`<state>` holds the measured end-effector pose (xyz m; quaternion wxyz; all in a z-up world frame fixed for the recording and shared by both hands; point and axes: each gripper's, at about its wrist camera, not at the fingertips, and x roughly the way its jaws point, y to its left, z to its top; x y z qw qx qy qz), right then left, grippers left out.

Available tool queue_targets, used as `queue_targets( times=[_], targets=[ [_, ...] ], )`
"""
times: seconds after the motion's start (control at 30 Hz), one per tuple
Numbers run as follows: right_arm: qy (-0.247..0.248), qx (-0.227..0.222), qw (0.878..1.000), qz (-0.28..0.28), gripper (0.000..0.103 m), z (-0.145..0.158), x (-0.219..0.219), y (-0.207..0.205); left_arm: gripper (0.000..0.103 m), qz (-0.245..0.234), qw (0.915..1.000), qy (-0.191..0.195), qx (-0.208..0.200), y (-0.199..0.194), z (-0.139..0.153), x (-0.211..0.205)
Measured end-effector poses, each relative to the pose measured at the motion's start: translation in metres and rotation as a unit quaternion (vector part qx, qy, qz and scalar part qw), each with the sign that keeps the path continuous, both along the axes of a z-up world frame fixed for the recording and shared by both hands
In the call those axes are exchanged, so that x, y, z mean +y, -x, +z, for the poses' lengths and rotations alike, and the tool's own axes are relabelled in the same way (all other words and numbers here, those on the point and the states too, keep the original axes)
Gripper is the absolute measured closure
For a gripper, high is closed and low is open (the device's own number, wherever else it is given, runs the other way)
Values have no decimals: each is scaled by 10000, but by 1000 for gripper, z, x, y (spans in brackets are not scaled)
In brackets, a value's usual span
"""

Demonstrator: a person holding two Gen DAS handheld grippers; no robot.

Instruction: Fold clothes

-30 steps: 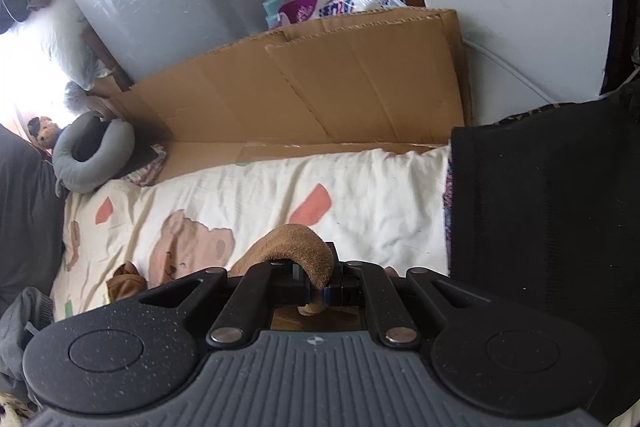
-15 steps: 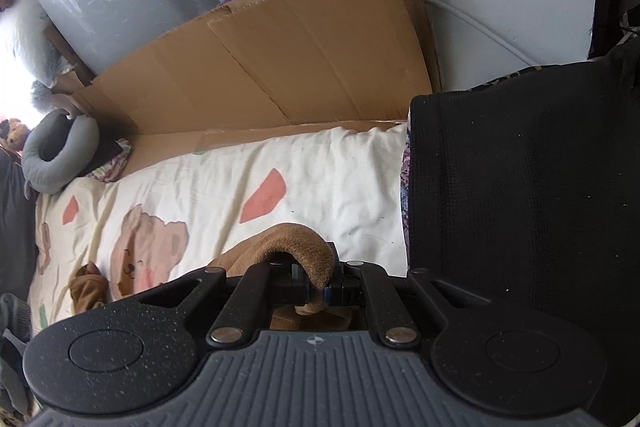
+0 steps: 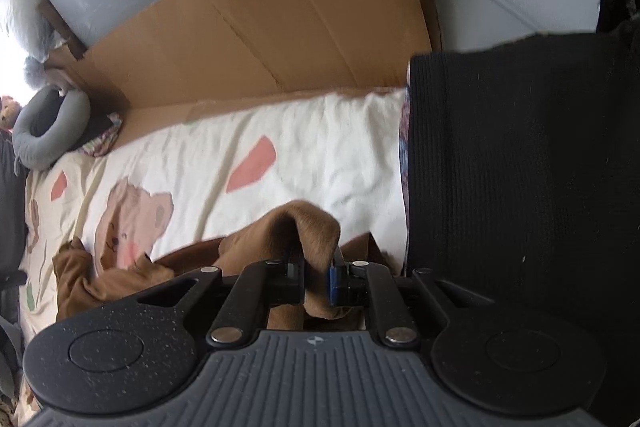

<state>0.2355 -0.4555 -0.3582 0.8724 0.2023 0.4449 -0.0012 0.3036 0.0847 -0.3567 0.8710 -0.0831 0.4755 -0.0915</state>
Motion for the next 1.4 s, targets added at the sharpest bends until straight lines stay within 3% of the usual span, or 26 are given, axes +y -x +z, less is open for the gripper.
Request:
queue_targets(
  times=[0.3, 0.37, 0.47, 0.57, 0.63, 0.73, 1.0, 1.2, 1.4],
  targets=[
    [228, 127, 9996, 67, 89, -15, 6, 3, 37, 378, 9985, 379, 119, -17, -35, 1],
    [296, 133, 9994, 84, 75, -17, 7, 2, 39, 404, 9982, 421, 121, -20, -40, 0],
    [368, 123, 9992, 82, 67, -19, 8, 2, 43, 385, 9979, 508, 123, -25, -46, -3],
    [394, 137, 9991, 73, 67, -22, 8, -1, 55, 338, 9981, 497, 120, -27, -50, -7],
    [408, 154, 9990, 75, 67, -24, 8, -2, 83, 292, 9984, 478, 113, -26, -50, -9],
    [492, 208, 9985, 116, 67, -28, 9, -6, 96, 226, 9987, 438, 91, -25, -51, -12],
    [589, 225, 9978, 228, 67, -31, 10, -11, 100, 629, 9974, 234, -282, -6, -23, 19],
    [595, 205, 9977, 247, 67, -31, 11, -12, 100, 1364, 9897, 237, -370, 22, -8, 66],
    [663, 153, 9969, 382, 67, -25, 16, -18, 101, 1755, 9837, 93, -373, 47, -4, 94]
  ],
)
